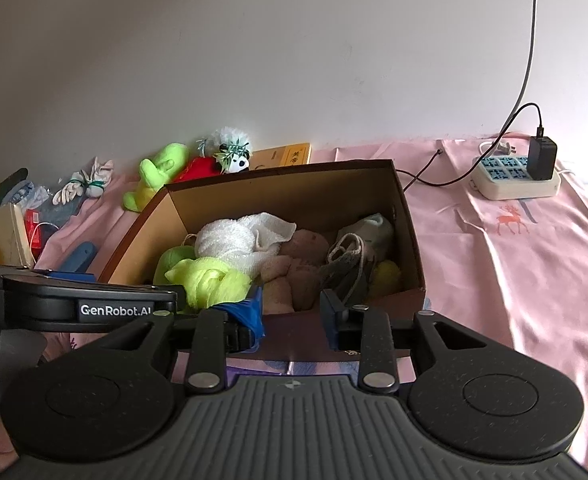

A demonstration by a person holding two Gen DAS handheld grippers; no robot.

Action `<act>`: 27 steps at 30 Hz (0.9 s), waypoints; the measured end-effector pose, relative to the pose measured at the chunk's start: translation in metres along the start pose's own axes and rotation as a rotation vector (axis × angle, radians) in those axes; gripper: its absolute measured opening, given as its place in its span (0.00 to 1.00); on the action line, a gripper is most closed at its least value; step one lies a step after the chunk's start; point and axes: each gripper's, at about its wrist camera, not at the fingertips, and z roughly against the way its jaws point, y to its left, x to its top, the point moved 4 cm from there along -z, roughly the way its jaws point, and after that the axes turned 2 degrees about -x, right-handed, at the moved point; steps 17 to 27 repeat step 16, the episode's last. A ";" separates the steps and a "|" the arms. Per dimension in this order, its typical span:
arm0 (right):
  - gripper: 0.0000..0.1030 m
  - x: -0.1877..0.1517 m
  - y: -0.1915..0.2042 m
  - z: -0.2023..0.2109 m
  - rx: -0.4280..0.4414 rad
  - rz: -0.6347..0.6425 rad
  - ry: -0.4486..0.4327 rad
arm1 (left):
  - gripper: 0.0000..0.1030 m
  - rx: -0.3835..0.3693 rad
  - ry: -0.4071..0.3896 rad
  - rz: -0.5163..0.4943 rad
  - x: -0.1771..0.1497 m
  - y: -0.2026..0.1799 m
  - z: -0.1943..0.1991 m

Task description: Organize soft objects

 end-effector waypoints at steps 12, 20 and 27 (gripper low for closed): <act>0.15 0.000 0.001 -0.003 0.006 0.005 0.003 | 0.91 -0.067 -0.005 -0.007 -0.002 -0.006 -0.002; 0.15 0.000 0.001 -0.002 0.006 0.003 -0.003 | 0.90 -0.062 -0.013 -0.007 -0.002 -0.006 -0.003; 0.15 0.000 0.001 -0.002 0.006 0.003 -0.003 | 0.90 -0.062 -0.013 -0.007 -0.002 -0.006 -0.003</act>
